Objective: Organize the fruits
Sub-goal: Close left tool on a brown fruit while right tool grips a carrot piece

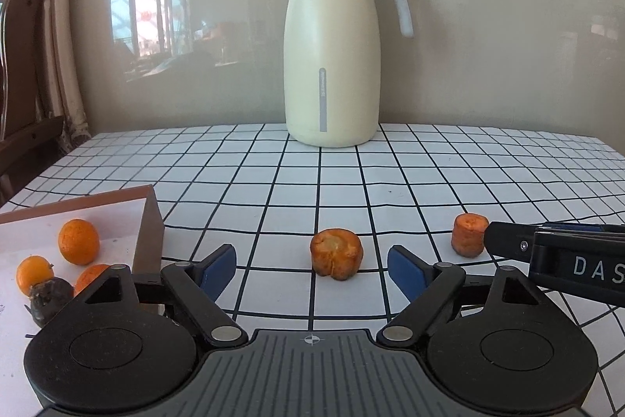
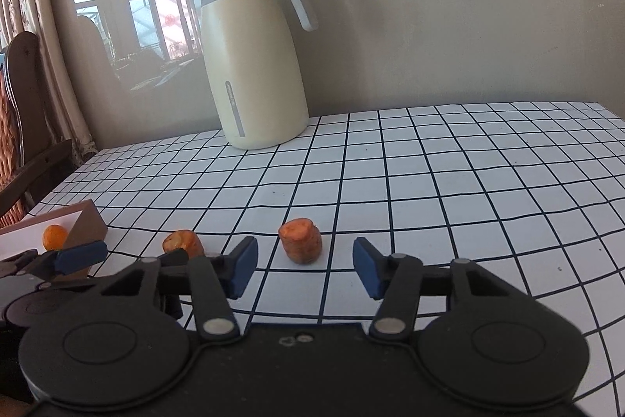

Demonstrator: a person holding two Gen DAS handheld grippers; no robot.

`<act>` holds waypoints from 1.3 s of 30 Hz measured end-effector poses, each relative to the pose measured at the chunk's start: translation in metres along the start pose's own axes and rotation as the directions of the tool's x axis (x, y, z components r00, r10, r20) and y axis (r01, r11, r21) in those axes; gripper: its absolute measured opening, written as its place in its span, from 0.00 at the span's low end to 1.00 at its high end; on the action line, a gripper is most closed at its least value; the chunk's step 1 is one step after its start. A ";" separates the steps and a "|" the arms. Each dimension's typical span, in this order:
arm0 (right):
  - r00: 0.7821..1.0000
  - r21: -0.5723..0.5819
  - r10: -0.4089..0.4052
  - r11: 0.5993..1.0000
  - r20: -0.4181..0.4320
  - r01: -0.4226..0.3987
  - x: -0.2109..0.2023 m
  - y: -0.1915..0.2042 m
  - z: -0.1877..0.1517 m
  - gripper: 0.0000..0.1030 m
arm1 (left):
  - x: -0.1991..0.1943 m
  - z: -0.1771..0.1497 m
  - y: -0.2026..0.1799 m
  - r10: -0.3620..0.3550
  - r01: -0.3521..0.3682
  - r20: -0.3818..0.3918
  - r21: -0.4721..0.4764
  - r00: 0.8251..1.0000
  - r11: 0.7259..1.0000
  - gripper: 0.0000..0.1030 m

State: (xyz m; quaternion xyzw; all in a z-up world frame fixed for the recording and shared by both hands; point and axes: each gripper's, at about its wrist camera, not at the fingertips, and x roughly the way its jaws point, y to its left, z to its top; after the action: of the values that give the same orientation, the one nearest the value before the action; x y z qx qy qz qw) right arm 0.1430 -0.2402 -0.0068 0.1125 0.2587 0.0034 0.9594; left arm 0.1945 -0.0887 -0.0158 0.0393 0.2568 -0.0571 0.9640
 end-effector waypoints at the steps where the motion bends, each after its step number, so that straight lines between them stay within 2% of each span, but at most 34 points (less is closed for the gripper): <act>1: 1.000 0.004 -0.002 1.000 -0.007 0.002 0.004 -0.001 0.002 0.45 | 0.003 0.001 0.000 -0.007 0.007 -0.009 -0.006 1.000 1.000 0.79; 9: 0.998 -0.005 -0.004 1.000 -0.063 0.004 0.037 -0.001 0.013 0.45 | 0.025 0.007 -0.007 -0.051 0.050 -0.050 -0.012 0.997 0.999 0.73; 10: 0.998 -0.010 -0.005 1.000 -0.064 0.005 0.039 -0.001 0.013 0.45 | 0.029 0.008 -0.007 -0.054 0.053 -0.058 -0.018 0.997 0.998 0.70; 12: 0.997 -0.007 0.000 1.000 -0.074 -0.001 0.043 -0.001 0.013 0.41 | 0.034 0.008 -0.007 -0.063 0.061 -0.080 -0.026 0.995 0.998 0.58; 13: 0.997 -0.006 -0.001 1.000 -0.076 0.001 0.044 0.000 0.012 0.41 | 0.036 0.009 -0.007 -0.067 0.065 -0.090 -0.029 0.994 0.997 0.48; 14: 0.997 -0.004 0.001 1.000 -0.082 -0.001 0.045 0.000 0.011 0.40 | 0.037 0.008 -0.007 -0.070 0.067 -0.098 -0.031 0.993 0.997 0.44; 16: 0.996 0.004 0.008 1.000 -0.087 -0.008 0.046 0.001 0.011 0.37 | 0.037 0.008 -0.008 -0.067 0.065 -0.096 -0.027 0.993 0.998 0.41; 18: 0.996 -0.005 0.002 1.000 -0.090 -0.002 0.048 0.002 0.011 0.25 | 0.036 0.008 -0.009 -0.068 0.066 -0.094 -0.023 0.993 0.998 0.34; 23: 0.995 -0.059 -0.015 0.998 -0.099 0.009 0.050 0.008 0.006 0.21 | 0.035 0.008 -0.009 -0.069 0.067 -0.086 -0.024 0.994 0.997 0.34; 39: 0.998 -0.063 0.025 0.998 -0.064 -0.029 0.024 0.011 0.002 0.20 | 0.006 0.001 -0.008 -0.076 0.076 -0.042 0.011 0.996 0.997 0.34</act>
State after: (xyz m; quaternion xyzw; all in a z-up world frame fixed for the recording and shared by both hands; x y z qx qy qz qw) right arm 0.1656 -0.2283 -0.0152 0.0851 0.2870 0.0279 0.9537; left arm 0.1991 -0.0977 -0.0186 0.0368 0.2778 -0.0945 0.9553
